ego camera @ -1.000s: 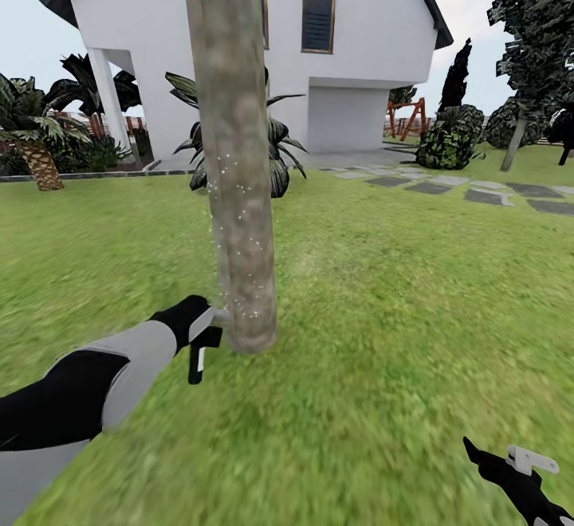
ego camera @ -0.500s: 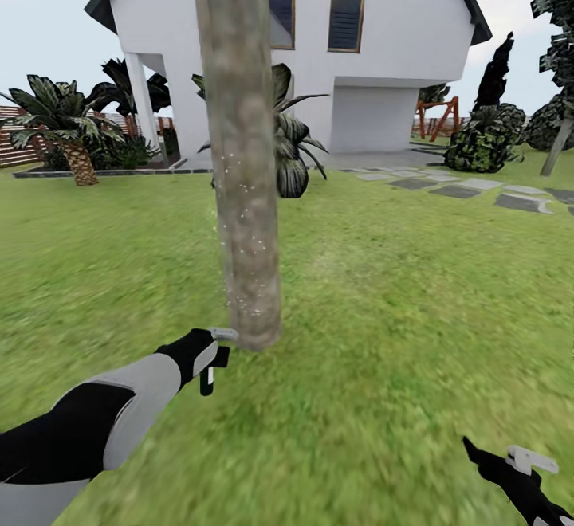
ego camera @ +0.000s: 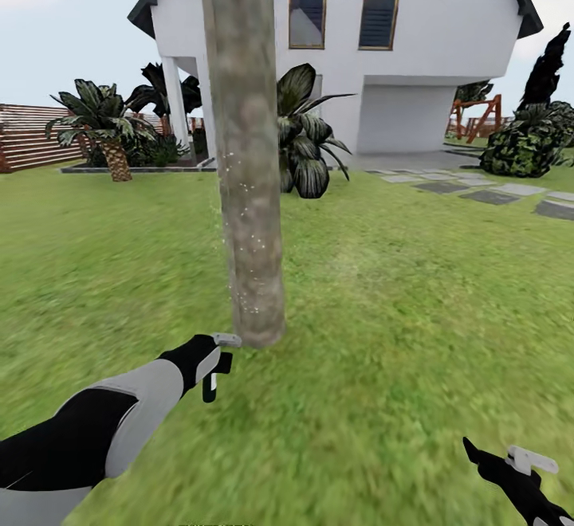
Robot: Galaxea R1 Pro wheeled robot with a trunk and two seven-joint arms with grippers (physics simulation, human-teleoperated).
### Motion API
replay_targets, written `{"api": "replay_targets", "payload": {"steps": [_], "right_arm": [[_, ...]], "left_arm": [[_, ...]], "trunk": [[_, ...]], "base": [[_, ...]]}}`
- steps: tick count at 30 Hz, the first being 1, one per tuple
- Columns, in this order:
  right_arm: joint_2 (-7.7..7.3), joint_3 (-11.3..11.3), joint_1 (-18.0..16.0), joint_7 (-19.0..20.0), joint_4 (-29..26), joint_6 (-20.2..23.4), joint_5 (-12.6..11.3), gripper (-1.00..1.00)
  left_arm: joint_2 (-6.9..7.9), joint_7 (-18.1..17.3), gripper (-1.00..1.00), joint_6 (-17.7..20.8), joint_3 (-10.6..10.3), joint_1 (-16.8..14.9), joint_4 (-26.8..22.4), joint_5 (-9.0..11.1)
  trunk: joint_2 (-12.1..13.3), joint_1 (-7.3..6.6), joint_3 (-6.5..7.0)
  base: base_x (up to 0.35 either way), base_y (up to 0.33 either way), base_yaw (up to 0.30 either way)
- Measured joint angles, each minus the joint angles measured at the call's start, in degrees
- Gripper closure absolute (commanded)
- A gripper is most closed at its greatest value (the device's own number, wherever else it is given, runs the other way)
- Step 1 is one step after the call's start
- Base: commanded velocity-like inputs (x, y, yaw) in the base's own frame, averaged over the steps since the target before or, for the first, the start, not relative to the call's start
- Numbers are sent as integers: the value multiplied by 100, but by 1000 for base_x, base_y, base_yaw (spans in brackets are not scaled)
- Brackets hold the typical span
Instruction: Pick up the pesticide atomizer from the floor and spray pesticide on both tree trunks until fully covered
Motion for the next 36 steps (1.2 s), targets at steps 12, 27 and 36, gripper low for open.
{"api": "replay_targets", "payload": {"steps": [12, 27, 36], "right_arm": [[4, 5, 1, 7, -15, -1, 14, -100], [3, -11, 1, 1, -26, 4, -9, -100], [2, -15, 0, -2, -27, 0, -26, -100]], "left_arm": [[-94, 5, 100, -4, -5, -1, 1, -4], [-95, 10, 100, -1, -2, 5, 3, 0], [-102, 16, 100, 1, -4, 7, 1, -1]], "trunk": [[0, 0, 0], [0, 0, -27], [0, -1, -69]], "base": [[0, -326, 9], [0, -242, 176], [102, -188, 208]]}}
